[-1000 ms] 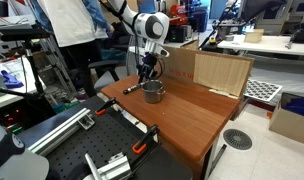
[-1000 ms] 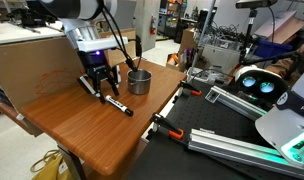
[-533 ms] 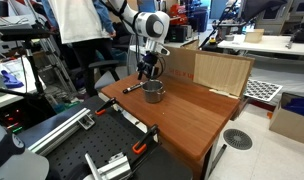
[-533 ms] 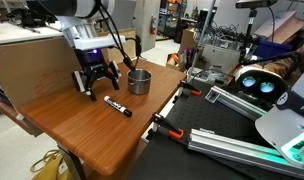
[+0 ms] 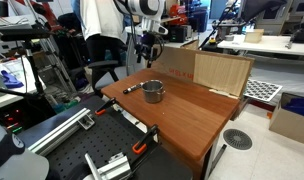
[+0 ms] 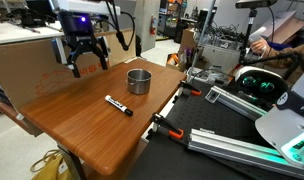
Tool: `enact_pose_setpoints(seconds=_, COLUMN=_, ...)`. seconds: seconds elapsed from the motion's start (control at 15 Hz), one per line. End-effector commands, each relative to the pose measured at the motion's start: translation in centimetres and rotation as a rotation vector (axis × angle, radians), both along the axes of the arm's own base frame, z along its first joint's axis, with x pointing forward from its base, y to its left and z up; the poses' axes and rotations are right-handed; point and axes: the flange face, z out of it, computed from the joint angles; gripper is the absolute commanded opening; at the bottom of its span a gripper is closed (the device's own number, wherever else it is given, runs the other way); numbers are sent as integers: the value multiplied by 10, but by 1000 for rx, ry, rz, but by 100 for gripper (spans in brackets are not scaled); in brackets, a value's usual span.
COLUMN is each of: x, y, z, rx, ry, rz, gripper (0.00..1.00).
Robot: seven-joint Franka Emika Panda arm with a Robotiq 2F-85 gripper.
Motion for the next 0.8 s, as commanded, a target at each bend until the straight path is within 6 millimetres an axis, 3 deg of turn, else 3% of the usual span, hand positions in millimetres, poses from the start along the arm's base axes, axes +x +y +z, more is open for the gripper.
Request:
enact_pose_setpoints(seconds=0.0, x=-33, y=-2, z=50, rx=17, ry=-126, rz=30, gripper=100)
enact_pose_setpoints(seconds=0.13, x=-51, y=-7, z=71, rx=34, ry=-165, rz=25, gripper=100)
enact_pose_setpoints(seconds=0.2, x=-29, y=0, z=62, rx=17, ry=-116, rz=15, gripper=100)
enact_pose_setpoints(seconds=0.4, x=-48, y=-5, z=72, rx=17, ry=-142, rz=19, gripper=100)
enact_pose_setpoints(seconds=0.73, x=-50, y=-6, z=69, rx=17, ry=-147, rz=19, gripper=100)
